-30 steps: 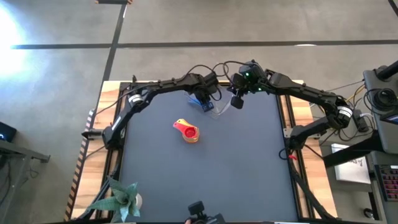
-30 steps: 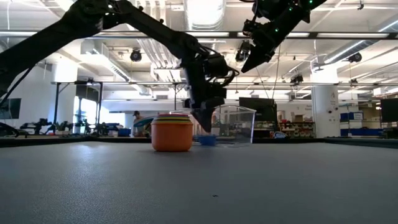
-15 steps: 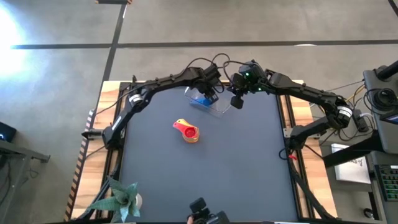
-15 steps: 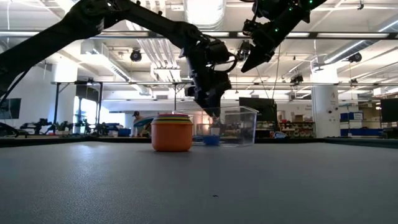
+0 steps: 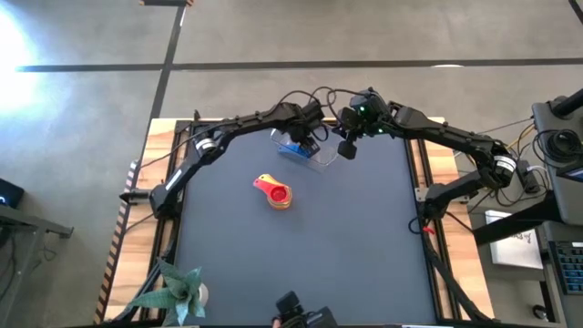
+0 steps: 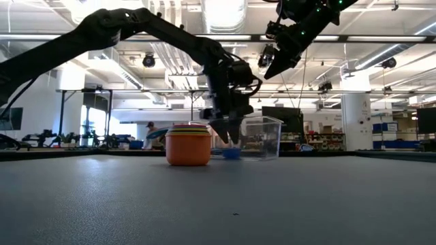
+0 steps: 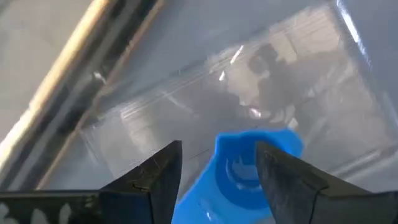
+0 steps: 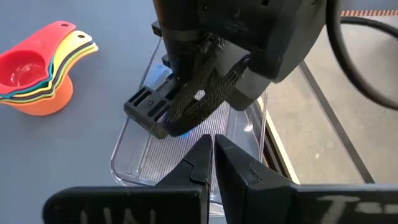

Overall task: Nest measuring cups in basket
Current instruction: Stack the blue measuring cup on top of the red measuring cup

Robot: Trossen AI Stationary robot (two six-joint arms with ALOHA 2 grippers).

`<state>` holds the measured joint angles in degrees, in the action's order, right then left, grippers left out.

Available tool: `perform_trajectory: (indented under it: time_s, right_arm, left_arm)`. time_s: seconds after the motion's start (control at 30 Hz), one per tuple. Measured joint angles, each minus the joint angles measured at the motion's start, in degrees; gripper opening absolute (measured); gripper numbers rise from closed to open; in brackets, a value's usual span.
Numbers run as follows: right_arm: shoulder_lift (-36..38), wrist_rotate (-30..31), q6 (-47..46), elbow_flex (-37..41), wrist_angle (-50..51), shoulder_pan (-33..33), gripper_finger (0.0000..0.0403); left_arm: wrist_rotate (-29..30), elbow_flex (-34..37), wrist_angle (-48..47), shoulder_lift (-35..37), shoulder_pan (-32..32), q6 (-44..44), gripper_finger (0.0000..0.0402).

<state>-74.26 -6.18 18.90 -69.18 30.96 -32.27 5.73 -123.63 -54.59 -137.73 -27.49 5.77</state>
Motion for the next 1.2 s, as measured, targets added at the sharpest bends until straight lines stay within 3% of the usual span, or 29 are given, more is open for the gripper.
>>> perform_trajectory:
  time_s: [0.27, 0.37, 0.7, 0.87, 1.13, 1.2]
  right_arm:
    - [0.0, -0.02, 0.13, 0.97, -0.26, 0.0, 0.0009]
    - [0.02, -0.03, 0.15, 1.66, -0.48, 0.0, 0.0009]
    - [0.02, -0.01, 0.54, 2.71, -1.67, -0.02, 0.0009]
    - [0.01, 0.0, 0.64, 2.68, -2.06, -0.02, 0.0009]
    - [0.02, 0.0, 0.65, 2.53, -2.65, 0.0, 0.0009]
    - [0.02, 0.01, 0.65, 2.53, -2.62, -0.01, 0.0009]
  left_arm:
    - [-1.61, -0.2, -0.83, -1.51, -0.37, 1.02, 0.0203]
    - [0.98, -0.04, -0.61, -2.9, -0.44, 0.32, 0.0207]
    - [-0.39, -0.11, -1.34, -3.24, -0.5, 0.5, 0.02]
    - [-2.05, -0.15, -2.08, -3.24, -0.52, -0.05, 0.0153]
    - [-1.88, -0.93, -2.23, -3.17, -0.33, -2.45, 0.0018]
    - [-1.65, -1.74, -2.65, -3.15, -0.41, -2.93, 0.001]
